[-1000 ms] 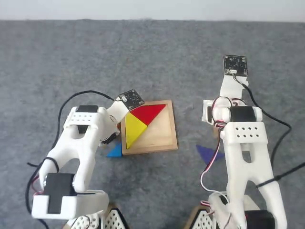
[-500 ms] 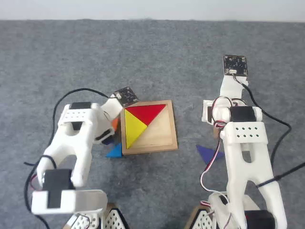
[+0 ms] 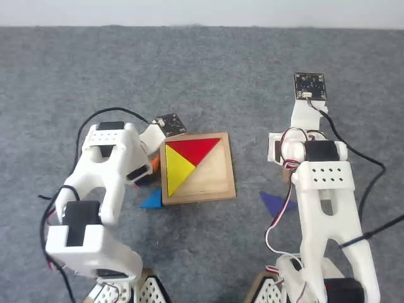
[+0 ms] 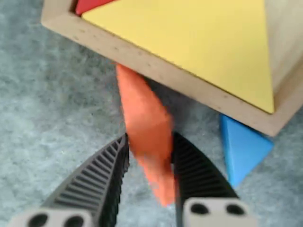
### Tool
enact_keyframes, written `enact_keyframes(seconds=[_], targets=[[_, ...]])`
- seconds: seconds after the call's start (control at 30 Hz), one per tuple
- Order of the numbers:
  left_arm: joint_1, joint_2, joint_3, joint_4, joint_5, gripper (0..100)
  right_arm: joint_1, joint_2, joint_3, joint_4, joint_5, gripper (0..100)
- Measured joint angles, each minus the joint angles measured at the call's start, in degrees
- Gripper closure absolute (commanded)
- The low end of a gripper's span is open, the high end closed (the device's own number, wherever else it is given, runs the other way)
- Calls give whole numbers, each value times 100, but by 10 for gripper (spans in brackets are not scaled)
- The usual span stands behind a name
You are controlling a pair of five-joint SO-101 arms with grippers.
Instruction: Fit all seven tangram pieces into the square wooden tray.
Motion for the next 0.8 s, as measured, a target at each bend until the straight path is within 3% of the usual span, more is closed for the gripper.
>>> enact_keyframes(seconds=[0.2, 0.4, 0.57, 0.7, 0.8], targets=[[18, 0, 0, 0, 0, 974, 0, 0, 0, 0, 0, 876], [0, 0, -114, 53, 0, 978, 0, 0, 0, 0, 0, 876], [-105, -369, -422, 844, 70, 978, 0, 0, 0, 0, 0, 876], [-149, -1108, -527, 1477, 844, 978, 0, 0, 0, 0, 0, 876], [53, -1688, -457, 1591, 1881, 978, 0, 0, 0, 0, 0, 876]])
